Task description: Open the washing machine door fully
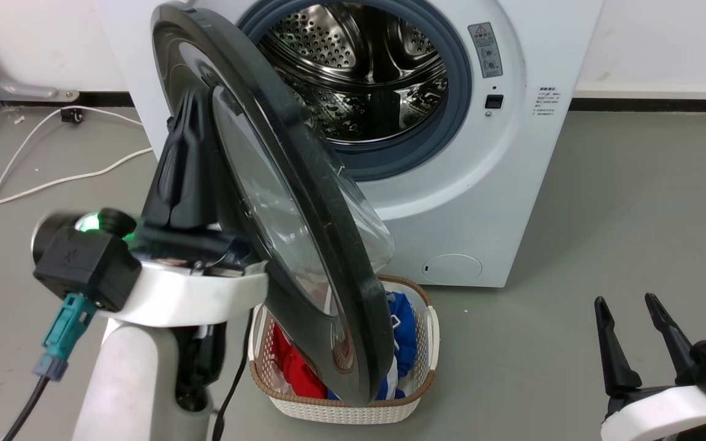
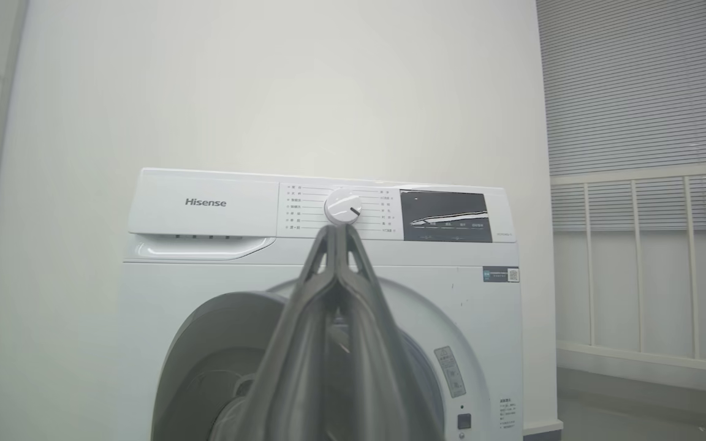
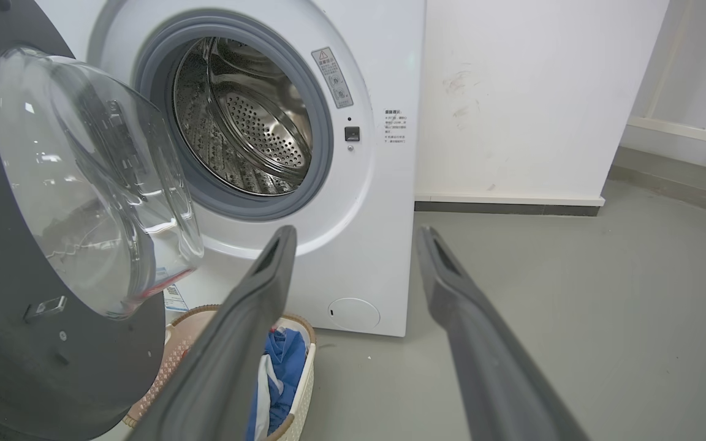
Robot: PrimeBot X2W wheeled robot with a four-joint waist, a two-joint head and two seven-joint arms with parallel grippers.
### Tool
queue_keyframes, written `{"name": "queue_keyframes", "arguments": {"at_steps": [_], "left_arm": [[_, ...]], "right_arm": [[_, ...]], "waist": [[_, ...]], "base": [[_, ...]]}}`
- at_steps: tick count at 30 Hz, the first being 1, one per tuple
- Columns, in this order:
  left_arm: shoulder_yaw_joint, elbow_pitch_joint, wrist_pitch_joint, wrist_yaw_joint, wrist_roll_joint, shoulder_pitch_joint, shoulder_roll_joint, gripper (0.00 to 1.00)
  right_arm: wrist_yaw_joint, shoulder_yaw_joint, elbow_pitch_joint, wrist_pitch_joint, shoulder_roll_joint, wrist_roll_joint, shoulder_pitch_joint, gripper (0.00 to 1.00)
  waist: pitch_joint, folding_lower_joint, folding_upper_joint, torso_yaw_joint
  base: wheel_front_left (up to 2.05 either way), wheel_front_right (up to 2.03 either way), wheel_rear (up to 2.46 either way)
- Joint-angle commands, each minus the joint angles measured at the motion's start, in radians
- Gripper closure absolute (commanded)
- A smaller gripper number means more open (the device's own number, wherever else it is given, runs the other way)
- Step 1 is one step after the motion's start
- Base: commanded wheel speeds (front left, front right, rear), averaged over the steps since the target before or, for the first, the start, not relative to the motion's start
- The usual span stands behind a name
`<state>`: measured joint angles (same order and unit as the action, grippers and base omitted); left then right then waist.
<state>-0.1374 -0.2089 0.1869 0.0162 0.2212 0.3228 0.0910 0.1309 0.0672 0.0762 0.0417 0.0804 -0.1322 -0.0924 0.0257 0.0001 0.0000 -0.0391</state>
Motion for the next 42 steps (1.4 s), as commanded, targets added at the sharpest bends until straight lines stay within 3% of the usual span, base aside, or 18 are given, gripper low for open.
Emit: {"name": "queue_keyframes", "arguments": {"at_steps": [1,7,13,22,27,35,42], "left_arm": [[-0.024,-0.043,-0.008,0.001,-0.013,0.033,-0.004,1.00],[-0.127,-0.146,-0.059,0.024,-0.011,0.089,-0.019,1.00],[-0.299,-0.196,-0.154,0.053,0.058,0.066,-0.033,1.00],[-0.581,-0.156,-0.292,0.084,0.186,-0.036,-0.037,1.00],[-0.677,-0.101,-0.349,0.090,0.211,-0.109,-0.009,1.00],[-0.687,0.027,-0.349,0.044,0.187,-0.192,0.050,1.00],[-0.606,0.161,-0.278,-0.014,0.186,-0.154,0.032,1.00]], "right_arm": [[0.000,0.002,0.005,-0.002,-0.004,0.007,0.002,0.00],[0.000,0.008,0.013,-0.005,-0.007,0.012,-0.007,0.00],[0.000,0.015,0.020,-0.011,-0.013,0.024,-0.021,0.00],[0.000,0.039,0.033,-0.023,-0.019,0.035,-0.035,0.00],[0.000,0.038,0.033,-0.025,-0.022,0.035,-0.036,0.00],[0.000,0.034,0.033,-0.026,-0.026,0.033,-0.038,0.00],[0.000,0.027,0.023,-0.028,-0.028,0.028,-0.025,0.00]], "waist": [[0.001,-0.0001,0.0000,-0.001],[0.000,-0.0001,0.0000,-0.003],[0.000,-0.0001,0.0000,-0.009],[-0.006,-0.0001,0.0000,-0.026],[-0.011,-0.0001,0.0000,-0.028],[-0.022,-0.0001,0.0000,-0.025],[-0.034,-0.0001,0.0000,-0.017]], "base": [[0.00,0.00,0.00],[0.00,0.00,0.00],[0.00,0.00,0.00],[0.00,0.00,0.00],[0.00,0.00,0.00],[0.00,0.00,0.00],[0.00,0.00,0.00]]}}
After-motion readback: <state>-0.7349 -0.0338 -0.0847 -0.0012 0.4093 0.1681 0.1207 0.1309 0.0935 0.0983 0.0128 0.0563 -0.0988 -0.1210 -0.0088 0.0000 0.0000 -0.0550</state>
